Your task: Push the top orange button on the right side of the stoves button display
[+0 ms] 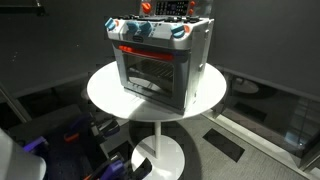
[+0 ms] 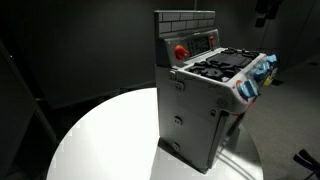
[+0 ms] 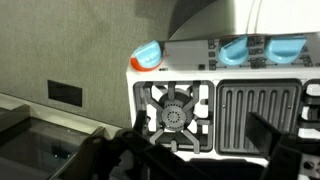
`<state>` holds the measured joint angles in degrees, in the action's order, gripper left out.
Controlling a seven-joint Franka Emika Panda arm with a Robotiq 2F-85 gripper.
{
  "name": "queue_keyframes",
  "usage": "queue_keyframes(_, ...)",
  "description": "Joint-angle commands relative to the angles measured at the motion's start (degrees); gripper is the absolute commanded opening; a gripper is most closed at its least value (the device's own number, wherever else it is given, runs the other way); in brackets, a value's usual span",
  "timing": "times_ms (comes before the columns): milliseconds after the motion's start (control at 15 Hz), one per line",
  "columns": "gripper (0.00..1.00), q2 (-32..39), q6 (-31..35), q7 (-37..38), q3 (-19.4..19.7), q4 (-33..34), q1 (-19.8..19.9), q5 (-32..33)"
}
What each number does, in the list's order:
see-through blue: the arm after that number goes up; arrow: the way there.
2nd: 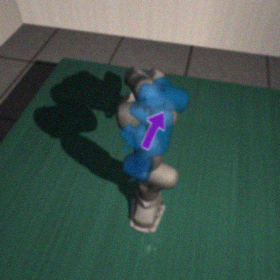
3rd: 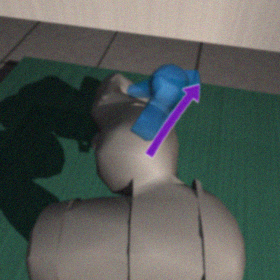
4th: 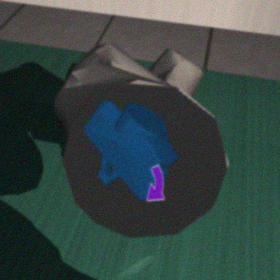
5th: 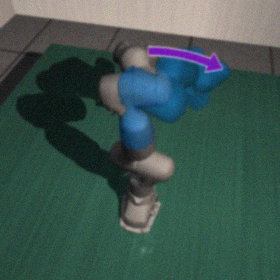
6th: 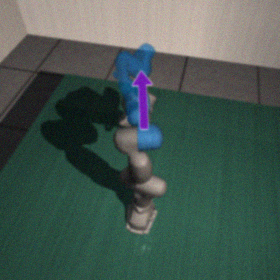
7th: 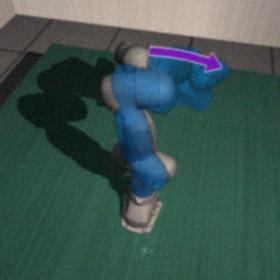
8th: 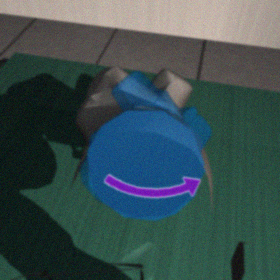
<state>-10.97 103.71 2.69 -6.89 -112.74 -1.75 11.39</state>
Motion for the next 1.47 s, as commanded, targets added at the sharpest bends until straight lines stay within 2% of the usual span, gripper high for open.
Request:
queue_keyframes(0, 1.0, 3.9, 3.77, 1.44, 0.81, 3.96, -0.28, 1.33)
queue_keyframes(467, 1.0, 11.71, 10.5, 2.33, 1.91, 9.92, -0.39, 1.57)
queue_keyframes(867, 1.0, 18.06, 10.31, 3.88, 3.4, 15.54, -0.57, 1.83)
queue_keyframes(1400, 1.0, 23.11, 9.61, 5.7, 5.12, 21.36, -1.0, 1.99)
